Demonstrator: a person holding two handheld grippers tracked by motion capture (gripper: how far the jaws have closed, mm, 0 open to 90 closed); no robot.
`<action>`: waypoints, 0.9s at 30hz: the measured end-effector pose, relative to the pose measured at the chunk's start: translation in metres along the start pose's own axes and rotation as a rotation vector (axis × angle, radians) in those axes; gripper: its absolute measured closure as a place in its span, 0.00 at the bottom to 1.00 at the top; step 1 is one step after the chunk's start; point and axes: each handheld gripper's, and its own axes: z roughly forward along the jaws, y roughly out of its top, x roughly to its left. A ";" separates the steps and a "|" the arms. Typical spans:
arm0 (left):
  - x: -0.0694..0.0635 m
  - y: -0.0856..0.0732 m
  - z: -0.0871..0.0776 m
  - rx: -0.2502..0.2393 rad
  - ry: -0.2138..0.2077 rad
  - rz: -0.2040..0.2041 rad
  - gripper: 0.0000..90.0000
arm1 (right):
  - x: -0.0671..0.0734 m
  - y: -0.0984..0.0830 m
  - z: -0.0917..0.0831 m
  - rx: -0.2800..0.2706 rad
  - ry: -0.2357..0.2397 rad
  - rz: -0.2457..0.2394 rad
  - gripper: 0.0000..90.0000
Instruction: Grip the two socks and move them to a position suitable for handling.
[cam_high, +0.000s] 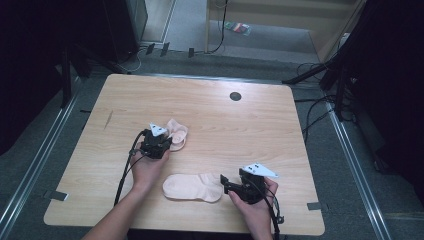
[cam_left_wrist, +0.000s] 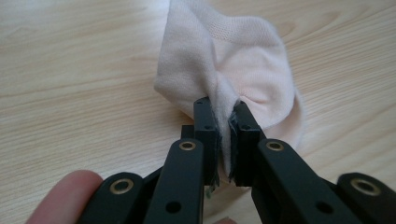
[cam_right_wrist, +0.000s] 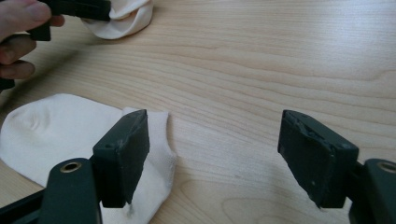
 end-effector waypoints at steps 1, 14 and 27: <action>-0.001 0.001 -0.005 -0.012 -0.010 0.008 0.94 | 0.000 0.000 0.000 -0.003 0.001 -0.001 0.29; -0.014 -0.019 -0.058 -0.096 -0.197 0.086 0.94 | 0.014 0.021 0.001 -0.051 0.099 0.001 0.45; -0.024 -0.028 -0.058 -0.128 -0.269 0.097 0.94 | 0.043 0.066 0.035 -0.061 0.172 -0.041 0.50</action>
